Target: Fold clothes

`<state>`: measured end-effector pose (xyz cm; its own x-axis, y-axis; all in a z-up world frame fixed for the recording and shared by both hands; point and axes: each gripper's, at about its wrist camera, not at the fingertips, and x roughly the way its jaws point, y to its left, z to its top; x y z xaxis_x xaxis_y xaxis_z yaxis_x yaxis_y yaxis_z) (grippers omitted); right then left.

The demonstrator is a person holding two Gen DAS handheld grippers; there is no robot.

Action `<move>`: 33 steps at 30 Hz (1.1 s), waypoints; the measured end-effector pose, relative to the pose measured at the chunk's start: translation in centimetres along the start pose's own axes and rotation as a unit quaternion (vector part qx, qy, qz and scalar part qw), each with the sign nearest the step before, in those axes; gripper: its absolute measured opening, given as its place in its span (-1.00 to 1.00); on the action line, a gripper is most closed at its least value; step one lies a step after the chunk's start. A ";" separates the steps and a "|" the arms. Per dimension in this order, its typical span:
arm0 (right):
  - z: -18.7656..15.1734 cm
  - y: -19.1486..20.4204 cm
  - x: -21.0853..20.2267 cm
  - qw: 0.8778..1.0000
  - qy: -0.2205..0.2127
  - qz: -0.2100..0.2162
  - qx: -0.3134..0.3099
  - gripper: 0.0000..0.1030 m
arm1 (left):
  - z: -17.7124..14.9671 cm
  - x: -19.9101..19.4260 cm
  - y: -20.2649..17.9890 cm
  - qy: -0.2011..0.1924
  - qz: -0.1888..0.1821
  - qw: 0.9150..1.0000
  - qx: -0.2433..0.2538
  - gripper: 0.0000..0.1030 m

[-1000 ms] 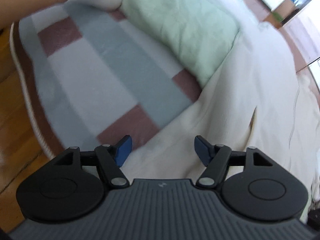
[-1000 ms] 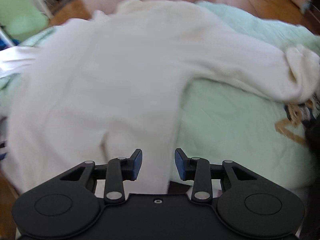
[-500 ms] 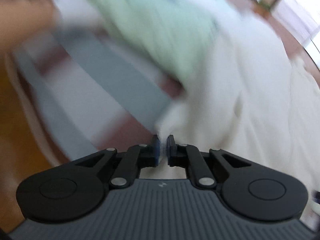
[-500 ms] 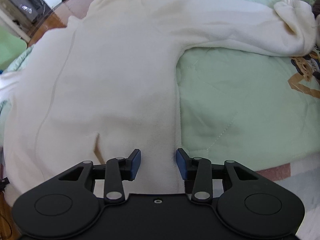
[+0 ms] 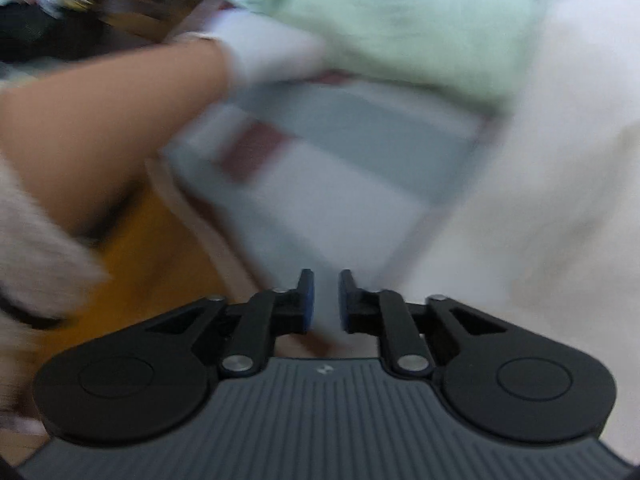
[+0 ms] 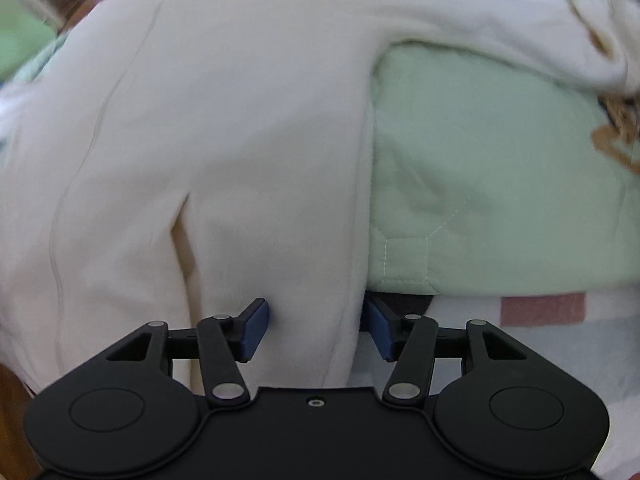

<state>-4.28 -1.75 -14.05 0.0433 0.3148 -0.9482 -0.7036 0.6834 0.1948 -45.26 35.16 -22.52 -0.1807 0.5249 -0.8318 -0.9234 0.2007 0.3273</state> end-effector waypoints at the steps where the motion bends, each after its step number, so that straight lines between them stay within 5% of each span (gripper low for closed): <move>1: -0.2 0.6 0.0 1.000 0.001 -0.008 -0.018 -0.11 | 0.3 0.1 0.9 0.010 -0.034 0.999 -0.031 -0.81; 2: -0.5 1.1 -0.3 0.999 -0.002 -0.010 -0.034 -0.83 | 0.5 0.1 1.8 0.021 -0.074 0.995 -0.065 -0.83; 4: -1.1 2.0 -1.1 0.998 -0.016 -0.007 -0.065 -0.82 | 0.9 -1.6 2.2 -0.011 -0.094 0.993 -0.071 -0.83; 7: -2.6 3.4 -1.8 0.987 -0.036 -0.065 -0.140 -0.82 | 1.1 -4.8 1.5 -0.084 -0.117 0.988 -0.052 -0.79; 12: -3.6 4.2 -0.7 0.980 -0.029 -0.099 -0.168 -0.75 | 0.6 -4.0 -0.1 -0.039 -0.169 0.984 -0.048 -0.75; 16: -3.8 4.4 -1.3 0.976 -0.036 -0.107 -0.184 -0.41 | 0.8 -5.7 -0.2 -0.025 -0.185 0.981 -0.054 -0.72; 17: -3.7 4.0 -1.6 0.978 -0.041 -0.105 -0.178 -0.24 | 1.2 -6.9 -0.5 -0.033 -0.195 0.979 -0.054 -0.57; 20: -1.7 3.0 -3.6 0.984 -0.076 -0.095 -0.131 -0.19 | 2.6 -10.1 -1.3 -0.068 -0.218 0.973 -0.040 0.04; 33: 7.5 -0.3 -10.7 0.979 -0.197 -0.044 0.037 -0.10 | 6.3 -17.8 -8.9 -0.070 -0.353 0.933 0.016 0.29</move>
<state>0.80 -0.41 -2.04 0.3818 0.4711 -0.7951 -0.6314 0.7612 0.1478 -31.74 29.22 -7.79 0.5159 0.3559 -0.7792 -0.7854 0.5596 -0.2645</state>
